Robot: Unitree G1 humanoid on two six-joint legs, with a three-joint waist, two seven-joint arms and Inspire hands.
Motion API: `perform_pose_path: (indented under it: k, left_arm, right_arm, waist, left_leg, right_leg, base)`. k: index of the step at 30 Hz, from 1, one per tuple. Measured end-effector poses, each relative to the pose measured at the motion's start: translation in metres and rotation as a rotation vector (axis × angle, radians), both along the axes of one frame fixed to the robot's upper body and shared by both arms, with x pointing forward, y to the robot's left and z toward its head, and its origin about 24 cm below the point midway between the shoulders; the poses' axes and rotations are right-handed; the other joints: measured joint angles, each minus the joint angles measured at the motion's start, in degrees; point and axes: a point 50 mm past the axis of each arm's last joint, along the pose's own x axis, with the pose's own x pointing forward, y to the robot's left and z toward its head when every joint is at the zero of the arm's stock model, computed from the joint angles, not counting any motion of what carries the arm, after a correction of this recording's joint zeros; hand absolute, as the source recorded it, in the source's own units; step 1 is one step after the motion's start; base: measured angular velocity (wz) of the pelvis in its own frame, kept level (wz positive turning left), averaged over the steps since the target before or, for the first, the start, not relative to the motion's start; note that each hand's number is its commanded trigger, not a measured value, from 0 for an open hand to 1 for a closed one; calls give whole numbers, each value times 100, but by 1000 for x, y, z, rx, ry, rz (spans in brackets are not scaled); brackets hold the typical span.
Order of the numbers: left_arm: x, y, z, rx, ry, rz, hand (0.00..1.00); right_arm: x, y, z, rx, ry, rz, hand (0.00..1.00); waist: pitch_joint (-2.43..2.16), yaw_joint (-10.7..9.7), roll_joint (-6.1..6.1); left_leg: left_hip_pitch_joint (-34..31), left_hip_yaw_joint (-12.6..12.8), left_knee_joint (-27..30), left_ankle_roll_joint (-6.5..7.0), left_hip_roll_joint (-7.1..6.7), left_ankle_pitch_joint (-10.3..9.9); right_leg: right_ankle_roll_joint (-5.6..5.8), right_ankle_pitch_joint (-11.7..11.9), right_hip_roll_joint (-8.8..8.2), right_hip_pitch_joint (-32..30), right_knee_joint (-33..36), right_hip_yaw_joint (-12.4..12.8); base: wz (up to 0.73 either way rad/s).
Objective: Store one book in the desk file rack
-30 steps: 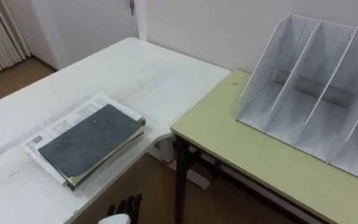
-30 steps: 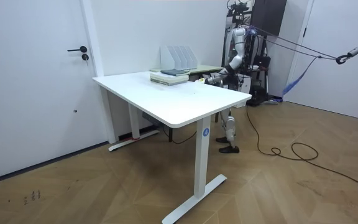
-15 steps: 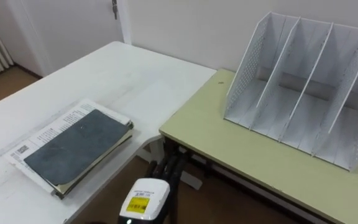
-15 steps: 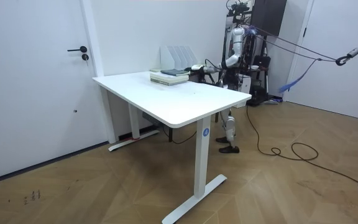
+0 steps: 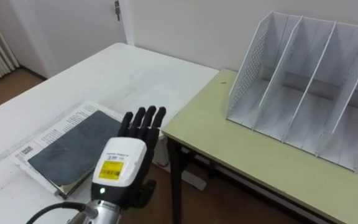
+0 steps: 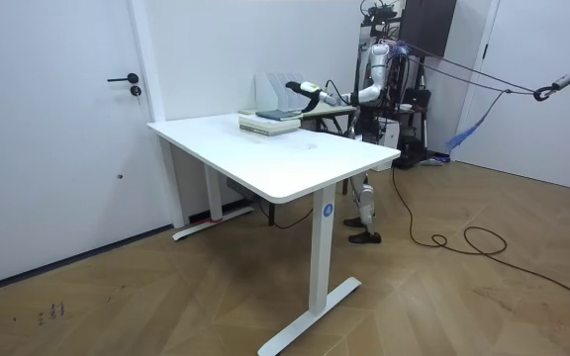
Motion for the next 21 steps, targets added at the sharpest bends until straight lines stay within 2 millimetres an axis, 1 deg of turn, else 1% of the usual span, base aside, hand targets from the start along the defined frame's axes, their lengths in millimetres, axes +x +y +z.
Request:
perform_pose_path:
  k: [3,7,8,14,21]
  left_arm:
    - [1,5,3,-5,-31,21,0]
    - [2,14,5,0,-48,55,0]
    - [1,18,5,1,-51,71,0]
    - [-4,35,2,9,-37,141,0]
    - [-7,38,-2,12,-23,162,0]
  right_arm:
    - [-4,-2,0,-9,8,-5,0]
    - [-4,-4,0,-10,8,-10,0]
    - [-6,-4,0,-8,13,-15,0]
    - [-6,-6,1,-11,6,-20,0]
    - [-8,-7,1,-12,7,-27,0]
  waist:
    - [0,83,28]
    - [0,127,36]
    - [-2,142,41]
    - [-3,208,41]
    - [-4,221,41]
  left_leg:
    - [27,-1,0,0,-1,0]
    - [37,-21,0,0,3,0]
    - [44,-22,0,0,4,0]
    - [46,-35,11,0,6,0]
    - [43,-47,13,0,4,0]
  right_leg:
    - [0,0,0,55,1,17]
    - [-3,2,11,55,5,22]
    - [-4,2,13,48,7,31]
    - [-4,2,16,49,16,41]
    - [-4,1,15,51,16,39]
  base:
    - [0]
    - [3]
    - [0]
    - [0]
    - [0]
